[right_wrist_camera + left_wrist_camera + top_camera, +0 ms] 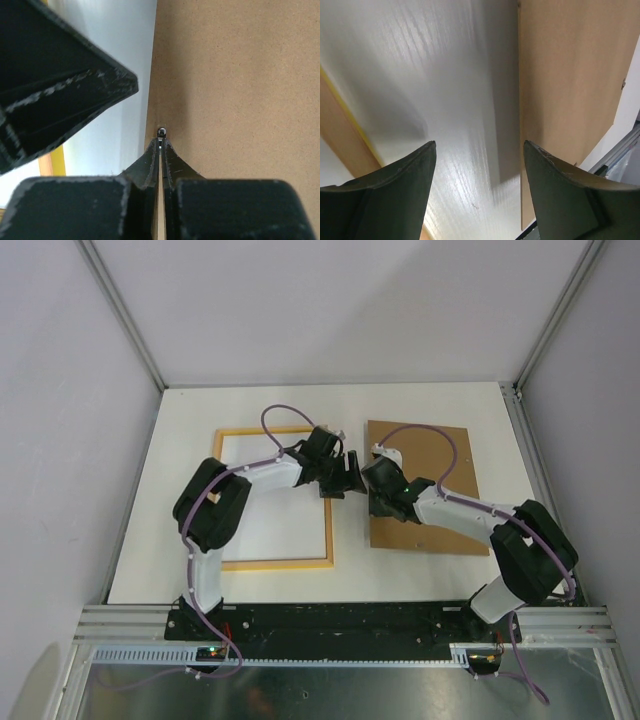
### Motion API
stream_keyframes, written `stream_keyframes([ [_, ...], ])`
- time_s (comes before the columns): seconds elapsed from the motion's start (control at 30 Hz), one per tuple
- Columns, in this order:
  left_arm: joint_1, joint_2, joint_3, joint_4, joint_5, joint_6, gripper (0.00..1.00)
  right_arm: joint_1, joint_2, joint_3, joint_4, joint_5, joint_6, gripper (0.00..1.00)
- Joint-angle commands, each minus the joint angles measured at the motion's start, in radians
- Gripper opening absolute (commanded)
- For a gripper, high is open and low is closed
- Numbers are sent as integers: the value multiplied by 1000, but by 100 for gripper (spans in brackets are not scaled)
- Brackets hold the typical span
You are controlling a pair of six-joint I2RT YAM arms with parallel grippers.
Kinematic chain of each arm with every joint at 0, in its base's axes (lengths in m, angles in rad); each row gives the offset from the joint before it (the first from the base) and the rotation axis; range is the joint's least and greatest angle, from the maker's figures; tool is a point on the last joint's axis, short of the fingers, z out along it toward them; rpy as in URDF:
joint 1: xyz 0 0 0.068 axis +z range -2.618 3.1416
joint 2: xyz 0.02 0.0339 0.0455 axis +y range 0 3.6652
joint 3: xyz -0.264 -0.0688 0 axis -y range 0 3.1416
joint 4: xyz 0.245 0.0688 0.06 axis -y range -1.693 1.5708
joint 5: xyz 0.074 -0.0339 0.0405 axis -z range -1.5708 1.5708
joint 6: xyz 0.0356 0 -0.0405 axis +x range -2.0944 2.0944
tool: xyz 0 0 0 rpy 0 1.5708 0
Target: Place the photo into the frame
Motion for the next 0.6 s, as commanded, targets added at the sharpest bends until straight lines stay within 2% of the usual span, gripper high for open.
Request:
stream_keyframes([
  [0.0,17,40,64,75,79,-37,75,15,-56,5,6,-6,27,0],
  [0.37,33,163,145,204,227,-123,76,24,-86,6,-1,-10,41,0],
  [0.57,34,203,133,385,332,-233,70,24,-113,6,-14,-4,40,0],
])
